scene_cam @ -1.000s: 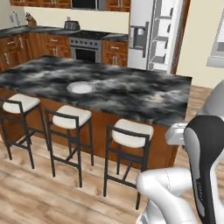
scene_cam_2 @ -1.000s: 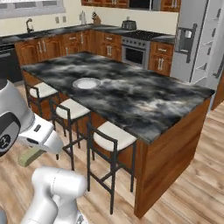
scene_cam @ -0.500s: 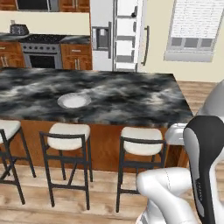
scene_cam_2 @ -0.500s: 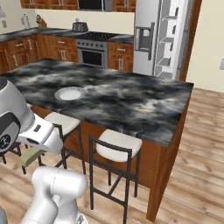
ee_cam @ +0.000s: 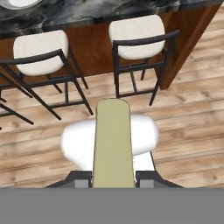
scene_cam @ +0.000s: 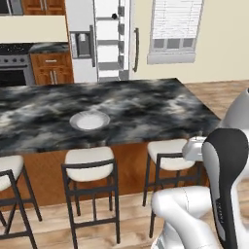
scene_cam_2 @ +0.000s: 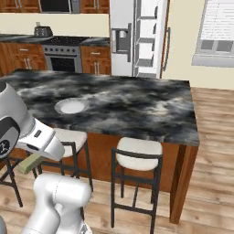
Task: Retrieve the butter from the fridge and place it on a plate on the dining table. Then retrieve the butter knife by the fridge and place it near the plate.
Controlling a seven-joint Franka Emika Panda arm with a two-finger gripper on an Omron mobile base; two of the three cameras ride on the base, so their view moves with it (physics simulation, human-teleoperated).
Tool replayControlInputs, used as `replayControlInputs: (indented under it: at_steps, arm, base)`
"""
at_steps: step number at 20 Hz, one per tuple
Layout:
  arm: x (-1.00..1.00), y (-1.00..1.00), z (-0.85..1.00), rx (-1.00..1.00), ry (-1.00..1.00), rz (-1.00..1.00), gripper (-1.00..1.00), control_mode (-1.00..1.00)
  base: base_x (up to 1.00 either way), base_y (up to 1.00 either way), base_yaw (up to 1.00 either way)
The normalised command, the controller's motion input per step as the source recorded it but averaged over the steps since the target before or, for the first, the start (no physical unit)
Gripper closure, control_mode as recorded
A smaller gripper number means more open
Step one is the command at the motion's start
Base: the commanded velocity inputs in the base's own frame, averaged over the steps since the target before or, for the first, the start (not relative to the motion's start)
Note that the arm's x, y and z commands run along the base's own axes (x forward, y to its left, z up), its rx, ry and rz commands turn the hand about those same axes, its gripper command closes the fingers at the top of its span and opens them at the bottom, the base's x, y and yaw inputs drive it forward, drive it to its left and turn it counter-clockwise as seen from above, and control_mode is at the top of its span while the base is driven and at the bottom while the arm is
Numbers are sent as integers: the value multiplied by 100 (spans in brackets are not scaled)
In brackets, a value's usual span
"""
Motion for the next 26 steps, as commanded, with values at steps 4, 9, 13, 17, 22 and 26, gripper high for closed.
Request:
replayControlInputs:
  at_steps: [4, 9, 13, 17, 22, 26]
  arm:
    - [0, 0, 0, 0, 0, 0, 100, 100]
    - [0, 0, 0, 0, 0, 0, 100, 100]
    - [0, 0, 0, 0, 0, 0, 100, 100]
    - [0, 0, 0, 0, 0, 0, 100, 100]
    - [0, 0, 0, 0, 0, 0, 100, 100]
    - [0, 0, 0, 0, 0, 0, 100, 100]
  base:
    - [0, 84, -36]
    - [2, 87, -28]
    - [11, 89, -15]
    - [22, 69, -3]
    - [30, 6, 0]
    - [23, -2, 0]
